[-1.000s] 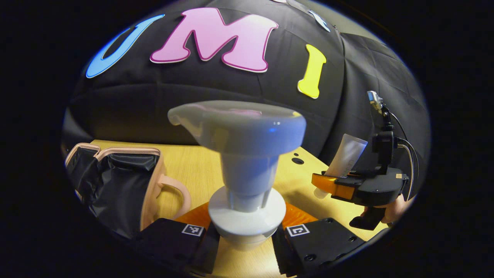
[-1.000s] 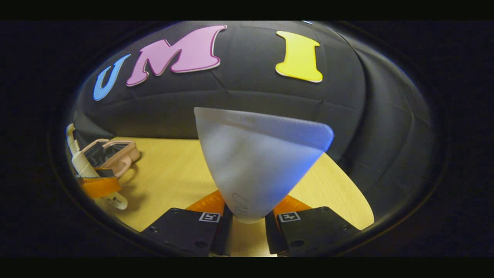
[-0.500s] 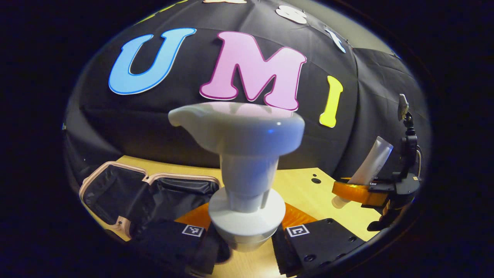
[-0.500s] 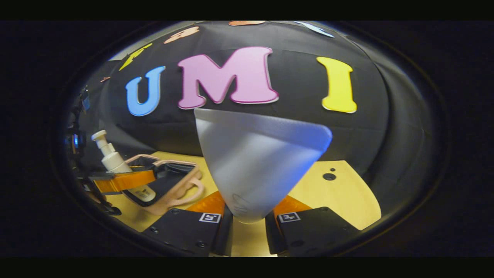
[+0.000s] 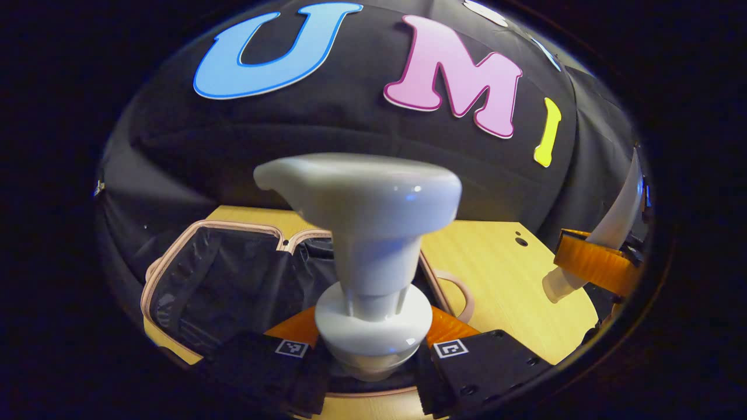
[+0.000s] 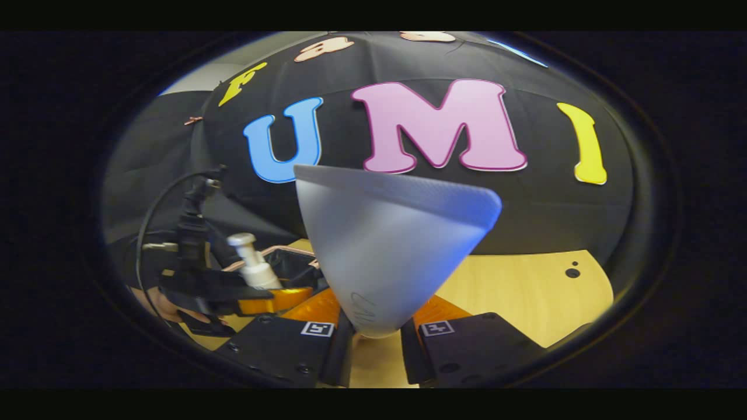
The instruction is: First open the suitcase, pack the skin care products into it, and then close the suitcase.
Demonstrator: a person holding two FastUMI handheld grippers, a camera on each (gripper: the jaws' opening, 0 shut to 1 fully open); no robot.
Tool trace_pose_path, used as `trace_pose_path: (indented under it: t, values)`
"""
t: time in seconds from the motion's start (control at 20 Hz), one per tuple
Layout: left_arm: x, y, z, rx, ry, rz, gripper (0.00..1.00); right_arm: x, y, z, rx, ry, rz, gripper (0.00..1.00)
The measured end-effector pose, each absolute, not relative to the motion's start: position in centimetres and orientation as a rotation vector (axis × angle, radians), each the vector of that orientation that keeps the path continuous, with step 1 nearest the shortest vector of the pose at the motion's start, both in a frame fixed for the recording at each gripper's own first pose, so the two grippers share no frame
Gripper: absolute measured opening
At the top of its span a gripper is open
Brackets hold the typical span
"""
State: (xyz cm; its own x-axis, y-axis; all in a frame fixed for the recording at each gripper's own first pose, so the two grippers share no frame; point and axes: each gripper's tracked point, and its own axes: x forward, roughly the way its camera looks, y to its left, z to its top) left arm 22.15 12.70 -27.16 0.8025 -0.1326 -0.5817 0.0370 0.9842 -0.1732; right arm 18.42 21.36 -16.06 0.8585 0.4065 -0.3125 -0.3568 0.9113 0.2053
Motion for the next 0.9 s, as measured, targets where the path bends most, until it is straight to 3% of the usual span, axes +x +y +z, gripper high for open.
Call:
trace_pose_path:
  t: [0.05,0.1,0.45,0.8,0.9]
  values:
    - [22.2,13.0,-28.5,-0.151,0.685,-0.087,0.63,18.5,22.2,-16.2,0.146,0.360,0.412,0.34]
    - [22.4,13.2,-29.7,-0.141,0.733,-0.092,0.63,18.7,22.9,-16.3,0.149,0.363,0.420,0.39]
    - [24.0,12.4,-35.7,-0.116,0.966,-0.069,0.66,20.0,22.2,-17.7,0.158,0.390,0.414,0.39]
    - [26.7,14.0,-38.7,-0.057,1.091,-0.004,0.63,21.4,20.9,-19.7,0.194,0.444,0.388,0.39]
    - [27.2,14.2,-38.4,-0.057,1.062,0.016,0.63,21.5,21.6,-20.5,0.206,0.470,0.391,0.39]
